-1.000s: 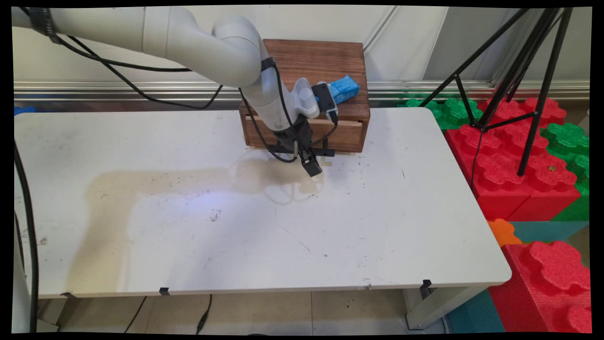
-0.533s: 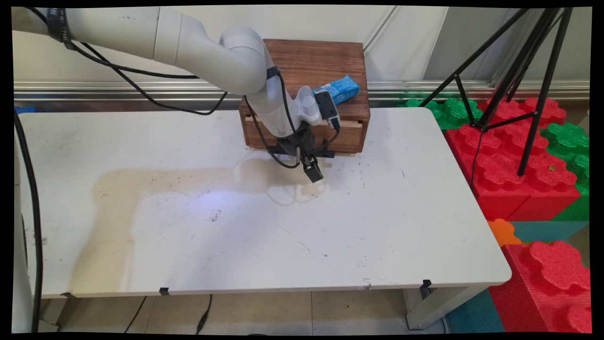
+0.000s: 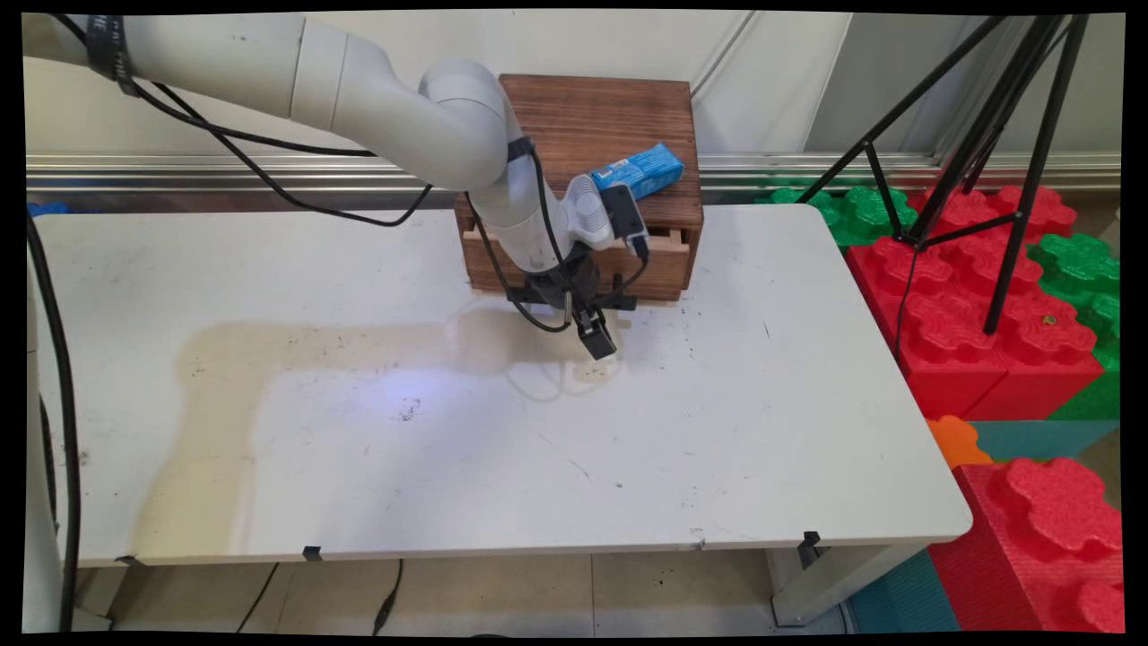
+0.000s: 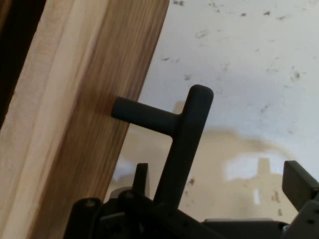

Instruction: Open the drawer

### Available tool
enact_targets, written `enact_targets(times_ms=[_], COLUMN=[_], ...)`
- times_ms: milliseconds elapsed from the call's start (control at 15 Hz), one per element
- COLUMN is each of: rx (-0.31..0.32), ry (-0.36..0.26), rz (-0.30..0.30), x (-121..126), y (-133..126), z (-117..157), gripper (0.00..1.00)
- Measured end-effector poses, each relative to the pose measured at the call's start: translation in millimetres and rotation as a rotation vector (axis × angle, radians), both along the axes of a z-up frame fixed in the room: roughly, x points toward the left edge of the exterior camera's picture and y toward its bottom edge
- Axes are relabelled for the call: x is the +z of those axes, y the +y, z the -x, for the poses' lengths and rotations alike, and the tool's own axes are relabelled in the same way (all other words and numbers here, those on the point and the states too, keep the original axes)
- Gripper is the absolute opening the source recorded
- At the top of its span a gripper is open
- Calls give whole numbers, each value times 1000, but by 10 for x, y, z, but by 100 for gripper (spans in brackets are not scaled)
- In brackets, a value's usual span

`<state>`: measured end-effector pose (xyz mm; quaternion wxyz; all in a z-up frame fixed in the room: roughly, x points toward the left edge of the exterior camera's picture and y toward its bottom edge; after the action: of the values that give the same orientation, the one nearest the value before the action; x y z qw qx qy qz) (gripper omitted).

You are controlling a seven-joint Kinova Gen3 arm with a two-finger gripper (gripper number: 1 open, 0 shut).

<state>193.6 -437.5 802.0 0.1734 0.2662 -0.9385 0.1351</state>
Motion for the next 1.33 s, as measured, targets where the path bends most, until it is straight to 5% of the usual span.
enact_targets(times_ms=[1333], rx=[-12], ry=[-4], rz=[-51], x=[22], y=[627], z=[189], gripper=[100])
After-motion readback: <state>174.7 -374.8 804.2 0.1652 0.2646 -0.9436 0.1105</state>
